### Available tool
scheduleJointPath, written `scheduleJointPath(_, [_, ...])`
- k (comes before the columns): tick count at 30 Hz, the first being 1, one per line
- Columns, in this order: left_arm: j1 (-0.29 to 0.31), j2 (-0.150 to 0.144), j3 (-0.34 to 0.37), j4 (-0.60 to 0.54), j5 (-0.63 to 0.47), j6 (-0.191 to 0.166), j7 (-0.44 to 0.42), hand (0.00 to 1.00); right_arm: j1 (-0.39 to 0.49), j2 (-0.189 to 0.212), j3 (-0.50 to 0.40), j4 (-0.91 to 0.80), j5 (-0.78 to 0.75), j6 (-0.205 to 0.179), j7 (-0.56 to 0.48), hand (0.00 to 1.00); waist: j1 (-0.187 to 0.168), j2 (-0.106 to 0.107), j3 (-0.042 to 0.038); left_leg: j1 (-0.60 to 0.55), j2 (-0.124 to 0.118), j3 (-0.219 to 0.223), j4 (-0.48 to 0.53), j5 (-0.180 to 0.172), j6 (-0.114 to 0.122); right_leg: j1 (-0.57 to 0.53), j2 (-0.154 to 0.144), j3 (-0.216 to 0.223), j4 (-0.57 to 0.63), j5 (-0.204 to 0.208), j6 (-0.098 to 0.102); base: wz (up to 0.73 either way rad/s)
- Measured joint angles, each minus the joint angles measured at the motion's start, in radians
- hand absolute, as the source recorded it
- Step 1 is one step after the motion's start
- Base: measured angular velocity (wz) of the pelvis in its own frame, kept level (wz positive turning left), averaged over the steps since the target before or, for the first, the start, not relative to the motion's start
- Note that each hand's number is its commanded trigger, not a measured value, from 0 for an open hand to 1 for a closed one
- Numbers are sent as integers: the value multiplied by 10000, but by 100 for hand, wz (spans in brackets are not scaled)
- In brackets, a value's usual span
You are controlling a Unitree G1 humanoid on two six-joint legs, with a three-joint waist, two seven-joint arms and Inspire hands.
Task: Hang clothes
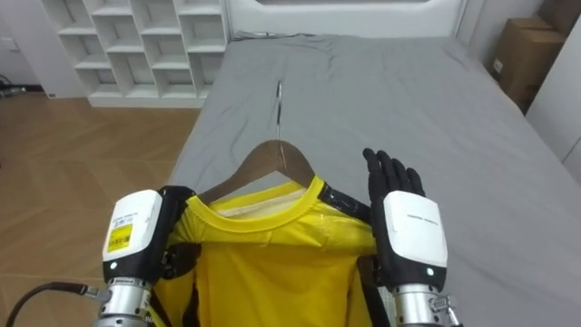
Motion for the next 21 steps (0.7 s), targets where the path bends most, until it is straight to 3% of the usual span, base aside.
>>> scheduleJointPath(4, [0,11,-199,-1,19,12,192,100,0,-207,234,5,17,20,0,0,91,1,0,34,4,-1,4,0,0,28,-1,0,15,3,-2,0])
scheduleJointPath(13, [-1,-27,-294,-3,276,10,189,100,-42,-162,259,38,-67,64,438,0,198,3,13,18,2,-38,10,0,0,19,1,-31,38,7,0,0])
scheduleJointPath(21, [-2,-80,-435,-105,920,7,311,100,-445,177,217,1029,100,36,671,0,196,-128,100,-31,2,-44,14,0,0,-7,4,-32,9,6,1,0])
